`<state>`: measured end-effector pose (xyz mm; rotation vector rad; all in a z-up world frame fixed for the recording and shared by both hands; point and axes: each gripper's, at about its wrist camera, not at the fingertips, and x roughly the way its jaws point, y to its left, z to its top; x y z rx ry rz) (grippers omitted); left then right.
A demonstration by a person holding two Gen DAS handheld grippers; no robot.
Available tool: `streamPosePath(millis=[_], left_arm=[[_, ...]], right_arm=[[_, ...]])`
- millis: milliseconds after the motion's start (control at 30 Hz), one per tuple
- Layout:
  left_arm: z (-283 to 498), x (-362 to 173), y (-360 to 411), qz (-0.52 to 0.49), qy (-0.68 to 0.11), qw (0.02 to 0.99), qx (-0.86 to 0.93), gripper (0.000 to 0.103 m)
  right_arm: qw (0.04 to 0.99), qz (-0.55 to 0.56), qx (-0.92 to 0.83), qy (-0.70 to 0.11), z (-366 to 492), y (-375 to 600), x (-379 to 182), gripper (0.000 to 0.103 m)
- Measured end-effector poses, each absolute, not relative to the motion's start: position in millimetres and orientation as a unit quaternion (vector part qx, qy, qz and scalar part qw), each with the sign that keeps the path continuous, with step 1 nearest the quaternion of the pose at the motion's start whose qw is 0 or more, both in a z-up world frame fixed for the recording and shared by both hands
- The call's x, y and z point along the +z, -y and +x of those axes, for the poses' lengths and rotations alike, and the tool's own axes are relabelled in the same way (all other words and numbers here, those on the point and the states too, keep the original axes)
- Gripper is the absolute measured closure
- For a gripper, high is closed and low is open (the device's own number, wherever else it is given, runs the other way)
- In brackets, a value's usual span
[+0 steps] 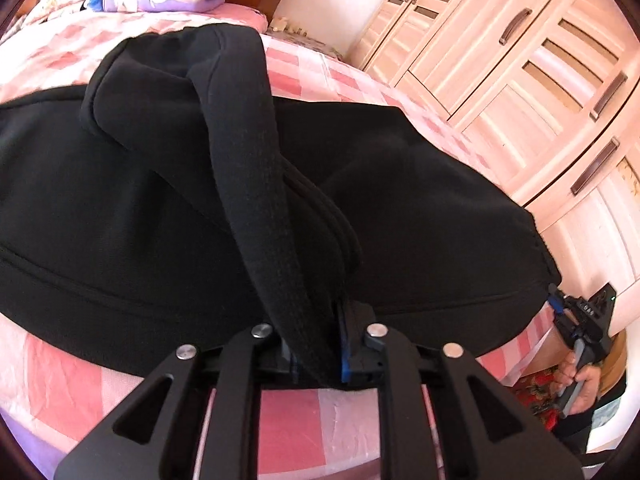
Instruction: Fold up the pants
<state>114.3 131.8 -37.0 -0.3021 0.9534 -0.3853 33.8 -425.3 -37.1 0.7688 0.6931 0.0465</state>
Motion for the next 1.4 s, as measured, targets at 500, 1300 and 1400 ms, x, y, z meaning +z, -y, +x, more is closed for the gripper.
streamPosePath(millis=[500,1300,1400], left_arm=[[101.8,-28.9,-133.2,-0.156,-0.437,0.869,-0.170,0.016],[78.7,-36.3,-87.6,-0.185,-0.417,0.855,-0.248,0.085],[78.0,-32.5,-87.3,-0.182,-0.412,0.858,-0.248,0.085]], right_arm=[[0.857,0.396,0.017,-0.329,26.3,428.3,-40.1,0.057],[0.855,0.324,0.183,-0.360,41.3,285.6,-43.4,0.095],[0.867,0.302,0.180,-0.352,29.8,281.2,-32.3,0.095]])
